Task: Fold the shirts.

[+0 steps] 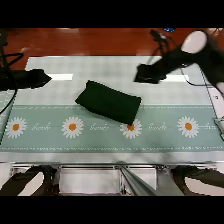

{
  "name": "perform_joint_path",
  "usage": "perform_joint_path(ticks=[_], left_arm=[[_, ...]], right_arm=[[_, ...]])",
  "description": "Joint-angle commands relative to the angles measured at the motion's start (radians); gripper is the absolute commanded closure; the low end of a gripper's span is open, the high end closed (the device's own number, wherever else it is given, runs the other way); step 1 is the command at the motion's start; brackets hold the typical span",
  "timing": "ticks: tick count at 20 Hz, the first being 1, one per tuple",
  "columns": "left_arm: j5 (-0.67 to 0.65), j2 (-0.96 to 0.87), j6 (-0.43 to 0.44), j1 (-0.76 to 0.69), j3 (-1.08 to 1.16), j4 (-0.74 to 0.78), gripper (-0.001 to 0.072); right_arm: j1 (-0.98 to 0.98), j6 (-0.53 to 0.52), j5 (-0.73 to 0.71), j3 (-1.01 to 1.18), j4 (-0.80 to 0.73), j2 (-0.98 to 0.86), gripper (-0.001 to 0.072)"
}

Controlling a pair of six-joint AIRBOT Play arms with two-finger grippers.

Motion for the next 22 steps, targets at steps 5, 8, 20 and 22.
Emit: perform_joint_path(ticks=[5, 8, 20, 22], left_arm=[[-0.024, 0.034, 0.000, -0.027, -0.126, -0.001, 0.0687], [-0.021, 0.032, 0.000, -0.072, -0.193, -0.001, 0.0687], [-0.017, 0.031, 0.000, -0.094, -0.237, -0.001, 0.0688], [-0.005, 0.031, 0.000, -0.094, -0.237, -0.001, 0.0688]], right_arm=[[-0.058, 0.470, -0.445, -0.684, -0.271, 0.377, 0.0305], [-0.058, 0.341, -0.626, -0.799, 0.063, 0.280, 0.0305], [-0.041, -0.261, -0.540, -0.678, 0.760, -0.143, 0.0307], [-0.002, -0.269, -0.519, -0.615, 0.760, -0.180, 0.0362]])
